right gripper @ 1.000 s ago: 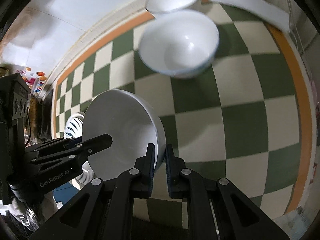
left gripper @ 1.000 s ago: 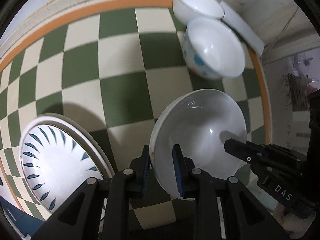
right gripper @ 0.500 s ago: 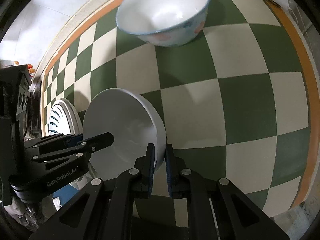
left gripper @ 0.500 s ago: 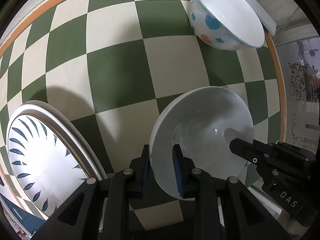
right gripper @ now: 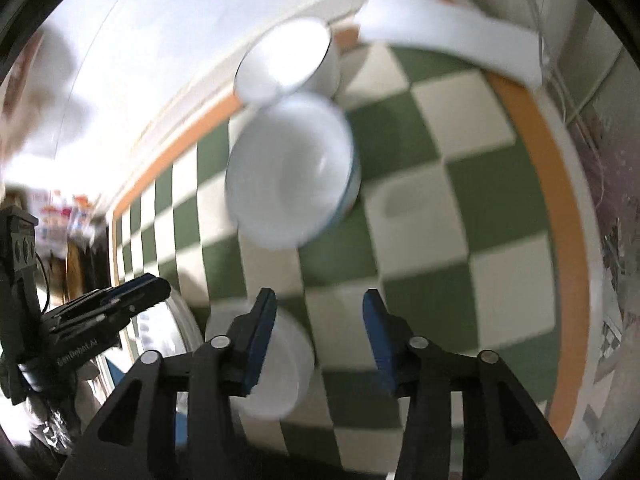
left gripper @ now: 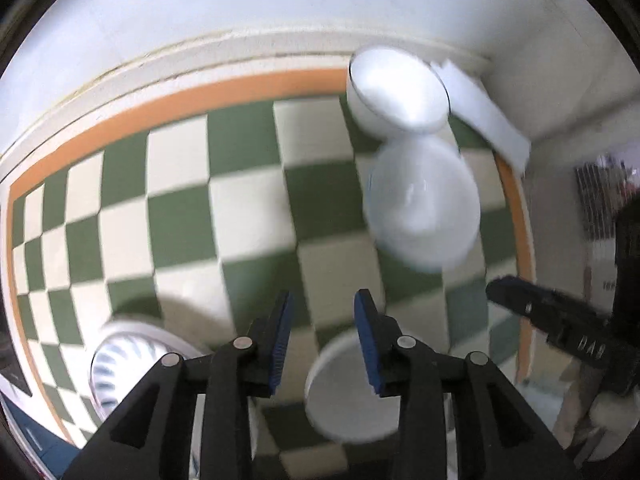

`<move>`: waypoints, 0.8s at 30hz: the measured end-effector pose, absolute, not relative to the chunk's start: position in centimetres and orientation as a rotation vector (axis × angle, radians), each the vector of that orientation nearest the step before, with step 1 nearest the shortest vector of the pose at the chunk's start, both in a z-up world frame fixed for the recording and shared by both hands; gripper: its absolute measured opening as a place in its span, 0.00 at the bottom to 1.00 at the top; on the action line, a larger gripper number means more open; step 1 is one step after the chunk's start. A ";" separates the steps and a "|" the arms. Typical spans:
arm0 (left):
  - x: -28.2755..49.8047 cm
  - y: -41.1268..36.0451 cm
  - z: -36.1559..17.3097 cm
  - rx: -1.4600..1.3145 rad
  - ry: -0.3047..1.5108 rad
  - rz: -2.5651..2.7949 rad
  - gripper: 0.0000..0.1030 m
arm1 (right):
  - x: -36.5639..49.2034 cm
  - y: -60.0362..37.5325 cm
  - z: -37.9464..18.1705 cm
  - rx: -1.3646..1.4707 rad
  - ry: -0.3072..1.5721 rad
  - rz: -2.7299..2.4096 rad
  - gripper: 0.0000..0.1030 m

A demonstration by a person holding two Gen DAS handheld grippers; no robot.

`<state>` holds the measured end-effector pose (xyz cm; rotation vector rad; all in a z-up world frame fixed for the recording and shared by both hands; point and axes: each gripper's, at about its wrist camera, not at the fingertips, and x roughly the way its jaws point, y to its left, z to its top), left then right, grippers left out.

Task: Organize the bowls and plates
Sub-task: 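Grasp the dotted white bowl rim with the right gripper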

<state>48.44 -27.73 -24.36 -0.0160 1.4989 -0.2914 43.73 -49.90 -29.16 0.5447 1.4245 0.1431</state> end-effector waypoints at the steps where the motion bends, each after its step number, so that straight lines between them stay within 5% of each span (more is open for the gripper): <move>1: 49.6 -28.1 -24.8 -0.035 1.507 -0.297 0.29 | 44.7 -50.4 -29.2 0.550 1.413 0.139 0.47; 11: 54.4 -32.5 -31.0 -0.011 1.622 -0.338 0.28 | 51.1 -52.1 -33.6 0.604 1.440 0.110 0.46; 13: 54.6 -33.1 -31.6 0.002 1.622 -0.341 0.26 | 51.6 -51.8 -34.4 0.607 1.455 0.120 0.36; 15: 54.7 -33.4 -32.1 0.001 1.626 -0.352 0.19 | 52.0 -51.7 -35.0 0.607 1.470 0.127 0.15; 24: 54.4 -33.9 -32.0 0.004 1.612 -0.350 0.16 | 52.3 -51.2 -34.5 0.550 1.466 0.119 0.13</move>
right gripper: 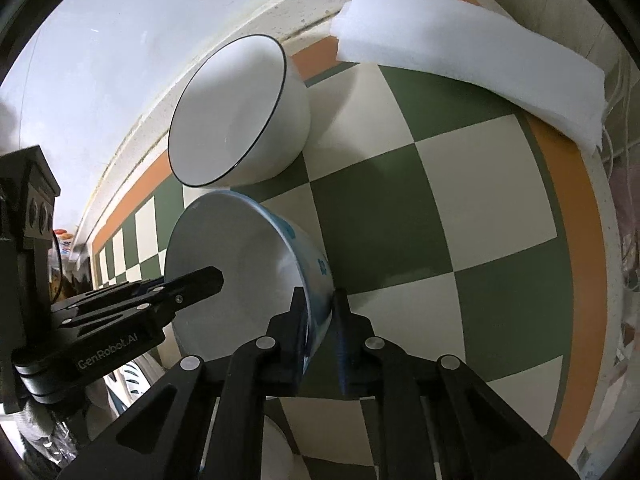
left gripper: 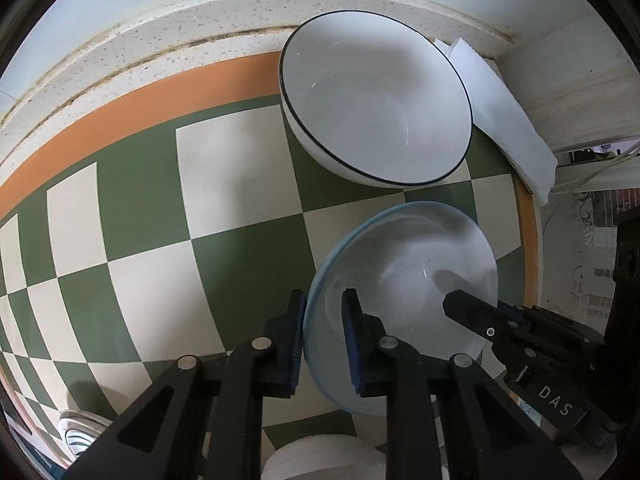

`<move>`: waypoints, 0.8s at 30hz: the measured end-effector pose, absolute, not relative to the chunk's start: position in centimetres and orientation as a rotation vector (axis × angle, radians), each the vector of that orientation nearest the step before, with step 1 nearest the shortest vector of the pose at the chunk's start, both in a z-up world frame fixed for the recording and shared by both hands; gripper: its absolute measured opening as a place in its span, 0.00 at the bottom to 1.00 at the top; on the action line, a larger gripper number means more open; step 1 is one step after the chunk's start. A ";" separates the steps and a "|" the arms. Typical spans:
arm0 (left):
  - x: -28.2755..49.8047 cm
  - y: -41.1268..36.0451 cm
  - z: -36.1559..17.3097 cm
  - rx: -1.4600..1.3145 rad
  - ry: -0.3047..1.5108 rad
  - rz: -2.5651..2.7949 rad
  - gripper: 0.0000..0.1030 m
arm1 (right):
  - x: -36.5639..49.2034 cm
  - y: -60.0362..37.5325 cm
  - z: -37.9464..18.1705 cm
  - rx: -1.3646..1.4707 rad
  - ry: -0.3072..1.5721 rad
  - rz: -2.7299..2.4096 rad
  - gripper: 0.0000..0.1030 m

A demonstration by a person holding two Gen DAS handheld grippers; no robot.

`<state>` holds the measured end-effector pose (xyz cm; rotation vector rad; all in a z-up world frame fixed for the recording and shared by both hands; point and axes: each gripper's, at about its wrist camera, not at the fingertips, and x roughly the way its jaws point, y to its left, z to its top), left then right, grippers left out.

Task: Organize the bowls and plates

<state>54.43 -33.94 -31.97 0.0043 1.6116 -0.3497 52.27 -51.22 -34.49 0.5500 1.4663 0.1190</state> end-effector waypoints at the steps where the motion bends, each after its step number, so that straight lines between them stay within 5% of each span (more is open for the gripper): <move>1: 54.3 -33.9 -31.7 0.001 1.606 -0.350 0.16 | 52.2 -51.0 -34.3 0.546 1.466 0.120 0.13; 24: 42.9 -27.6 -21.7 -0.007 1.515 -0.425 0.16 | 39.9 -46.9 -22.9 0.502 1.342 0.183 0.13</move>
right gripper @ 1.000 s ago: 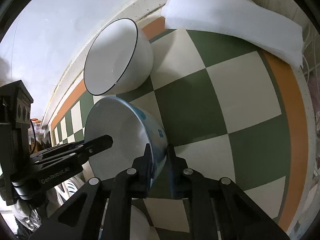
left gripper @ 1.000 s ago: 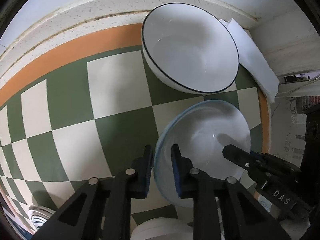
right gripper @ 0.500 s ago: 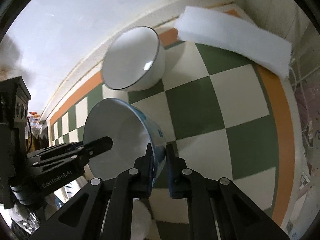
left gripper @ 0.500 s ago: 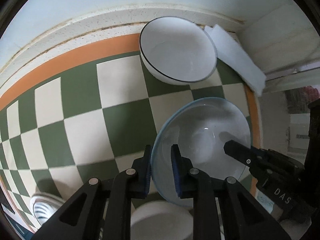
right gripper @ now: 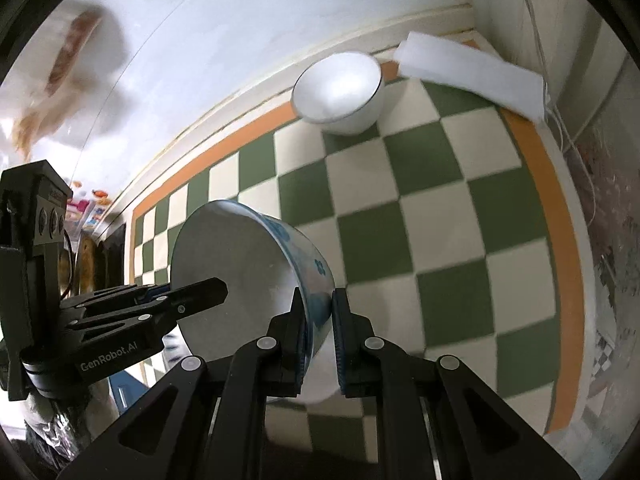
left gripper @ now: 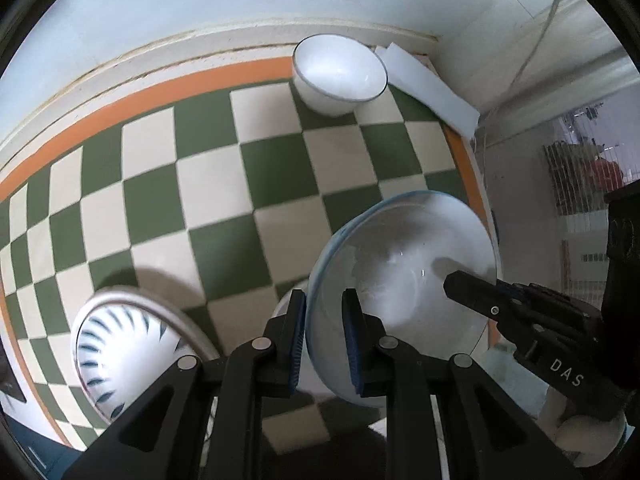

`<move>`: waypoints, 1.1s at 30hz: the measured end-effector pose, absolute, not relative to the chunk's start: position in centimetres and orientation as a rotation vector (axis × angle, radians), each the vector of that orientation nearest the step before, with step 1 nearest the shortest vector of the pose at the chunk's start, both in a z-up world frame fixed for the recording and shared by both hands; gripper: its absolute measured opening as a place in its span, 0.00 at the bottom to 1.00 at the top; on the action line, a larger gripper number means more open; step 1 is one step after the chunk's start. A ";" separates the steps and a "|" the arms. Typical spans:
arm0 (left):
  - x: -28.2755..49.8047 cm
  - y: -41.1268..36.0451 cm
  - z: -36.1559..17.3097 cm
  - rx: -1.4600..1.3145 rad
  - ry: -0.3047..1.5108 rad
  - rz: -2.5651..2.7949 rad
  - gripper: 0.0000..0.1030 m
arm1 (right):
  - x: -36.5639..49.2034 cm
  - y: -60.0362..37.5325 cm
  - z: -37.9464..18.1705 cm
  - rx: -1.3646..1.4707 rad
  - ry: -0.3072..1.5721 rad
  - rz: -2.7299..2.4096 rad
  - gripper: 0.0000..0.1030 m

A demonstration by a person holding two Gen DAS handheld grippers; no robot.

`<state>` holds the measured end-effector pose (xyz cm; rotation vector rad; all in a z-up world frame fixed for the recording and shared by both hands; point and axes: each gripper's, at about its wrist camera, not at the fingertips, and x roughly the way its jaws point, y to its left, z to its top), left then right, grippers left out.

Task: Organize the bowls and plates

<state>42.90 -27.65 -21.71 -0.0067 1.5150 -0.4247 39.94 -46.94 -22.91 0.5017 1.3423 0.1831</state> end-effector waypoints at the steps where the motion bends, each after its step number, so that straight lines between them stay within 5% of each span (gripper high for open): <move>1: 42.4 -27.3 -21.8 -0.002 1.519 -0.425 0.16 | 39.4 -46.6 -23.0 0.506 1.347 0.187 0.13; 33: 39.5 -27.2 -29.3 0.154 1.624 -0.332 0.16 | 37.2 -43.8 -30.9 0.487 1.513 0.185 0.13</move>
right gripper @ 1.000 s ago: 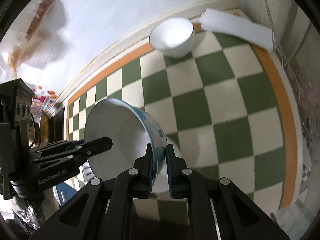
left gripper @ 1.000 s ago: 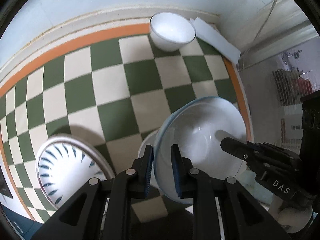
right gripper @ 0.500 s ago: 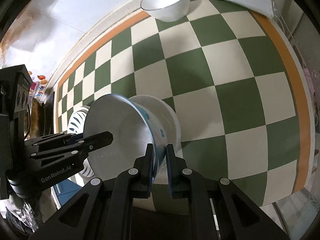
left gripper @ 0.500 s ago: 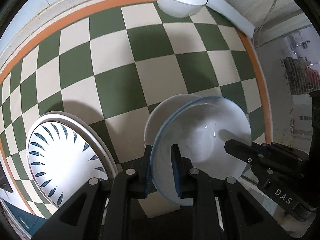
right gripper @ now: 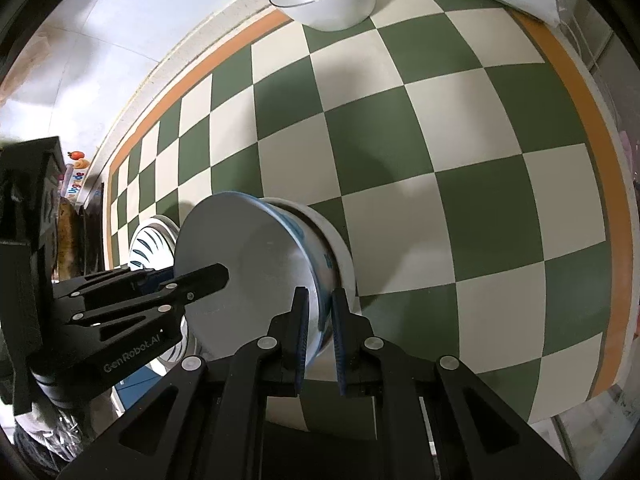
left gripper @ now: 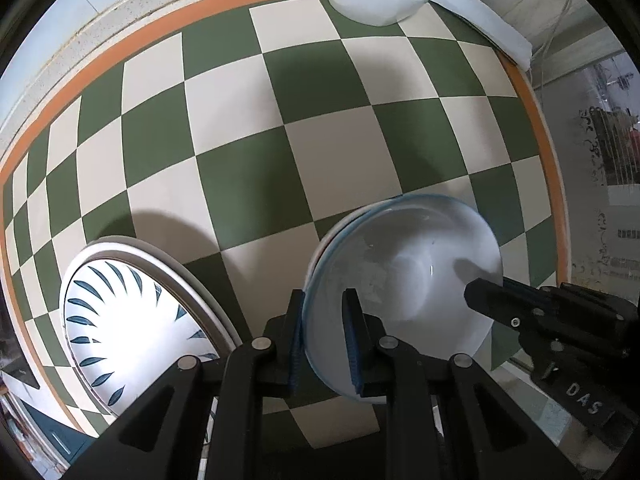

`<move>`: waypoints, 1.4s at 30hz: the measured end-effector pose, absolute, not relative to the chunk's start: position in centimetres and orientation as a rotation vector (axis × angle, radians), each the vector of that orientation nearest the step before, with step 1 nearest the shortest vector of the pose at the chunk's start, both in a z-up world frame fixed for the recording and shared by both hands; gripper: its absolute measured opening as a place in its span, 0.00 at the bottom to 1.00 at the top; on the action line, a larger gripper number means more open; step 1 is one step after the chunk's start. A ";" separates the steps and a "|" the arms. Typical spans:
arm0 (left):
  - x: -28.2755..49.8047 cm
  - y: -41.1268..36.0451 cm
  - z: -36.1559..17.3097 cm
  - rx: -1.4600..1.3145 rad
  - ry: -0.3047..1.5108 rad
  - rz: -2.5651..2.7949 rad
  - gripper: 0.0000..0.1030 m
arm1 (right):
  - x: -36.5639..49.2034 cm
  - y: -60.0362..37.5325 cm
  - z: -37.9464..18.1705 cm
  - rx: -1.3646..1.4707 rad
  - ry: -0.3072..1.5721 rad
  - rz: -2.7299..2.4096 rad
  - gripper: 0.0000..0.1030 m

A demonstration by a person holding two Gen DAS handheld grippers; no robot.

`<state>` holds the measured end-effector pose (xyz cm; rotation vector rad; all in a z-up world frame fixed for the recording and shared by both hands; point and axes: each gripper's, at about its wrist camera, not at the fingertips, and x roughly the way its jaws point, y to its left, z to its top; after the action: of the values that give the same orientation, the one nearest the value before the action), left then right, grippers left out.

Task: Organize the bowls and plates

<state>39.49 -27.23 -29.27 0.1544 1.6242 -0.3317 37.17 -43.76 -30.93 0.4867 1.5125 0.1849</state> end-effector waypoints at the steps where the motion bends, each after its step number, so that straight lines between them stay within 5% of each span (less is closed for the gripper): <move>1: 39.5 -27.3 -29.3 0.158 1.625 -0.329 0.16 | 37.2 -43.7 -31.0 0.478 1.518 0.186 0.13; 18: 39.2 -28.0 -29.3 0.205 1.614 -0.280 0.16 | 37.8 -43.6 -31.5 0.470 1.551 0.224 0.13; 26: 40.0 -26.9 -22.6 0.083 1.510 -0.329 0.19 | 38.7 -45.5 -29.5 0.546 1.536 0.274 0.13; 28: 41.8 -26.7 -21.1 0.029 1.478 -0.318 0.22 | 39.6 -46.5 -28.6 0.577 1.514 0.273 0.20; 30: 44.6 -27.0 -20.3 -0.023 1.451 -0.308 0.23 | 41.2 -47.9 -27.4 0.607 1.470 0.271 0.41; 32: 47.4 -27.5 -20.3 -0.055 1.441 -0.286 0.23 | 43.3 -49.3 -26.5 0.624 1.418 0.260 0.47; 42: 59.5 -31.4 -25.9 -0.079 1.517 -0.239 0.23 | 55.3 -54.3 -27.6 0.645 1.290 0.120 0.48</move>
<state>59.54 -31.37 -25.93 -0.0795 1.5167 -0.2394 55.26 -54.28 -27.57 0.6450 1.2898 0.1201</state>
